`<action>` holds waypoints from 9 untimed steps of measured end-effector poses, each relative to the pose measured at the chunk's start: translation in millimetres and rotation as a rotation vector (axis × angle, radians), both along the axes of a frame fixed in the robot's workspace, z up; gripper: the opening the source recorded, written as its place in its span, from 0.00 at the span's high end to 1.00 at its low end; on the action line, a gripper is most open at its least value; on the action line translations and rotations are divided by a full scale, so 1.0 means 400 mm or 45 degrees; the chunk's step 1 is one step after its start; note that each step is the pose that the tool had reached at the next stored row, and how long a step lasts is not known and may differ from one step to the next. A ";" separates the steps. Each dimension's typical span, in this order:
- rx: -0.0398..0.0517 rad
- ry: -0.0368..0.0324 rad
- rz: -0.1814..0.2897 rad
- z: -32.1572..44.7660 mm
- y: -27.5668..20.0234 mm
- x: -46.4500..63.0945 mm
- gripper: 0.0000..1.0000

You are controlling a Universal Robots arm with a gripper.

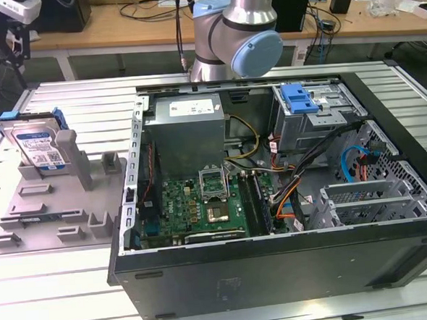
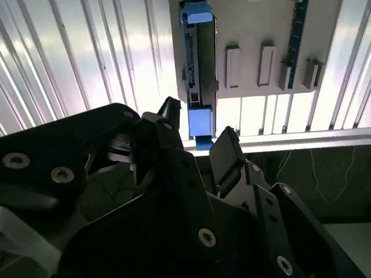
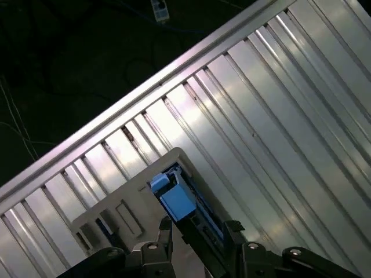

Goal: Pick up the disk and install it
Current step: 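Pick up the disk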

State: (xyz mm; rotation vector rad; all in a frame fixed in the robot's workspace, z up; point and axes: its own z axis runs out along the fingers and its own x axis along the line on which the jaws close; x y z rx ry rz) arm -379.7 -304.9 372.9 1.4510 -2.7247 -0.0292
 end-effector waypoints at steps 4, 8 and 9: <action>-0.001 0.0000 0.149 -0.001 0.000 0.000 0.52; -0.001 0.0000 0.287 -0.002 0.000 0.000 0.52; -0.001 0.0000 0.328 -0.003 0.000 0.000 0.52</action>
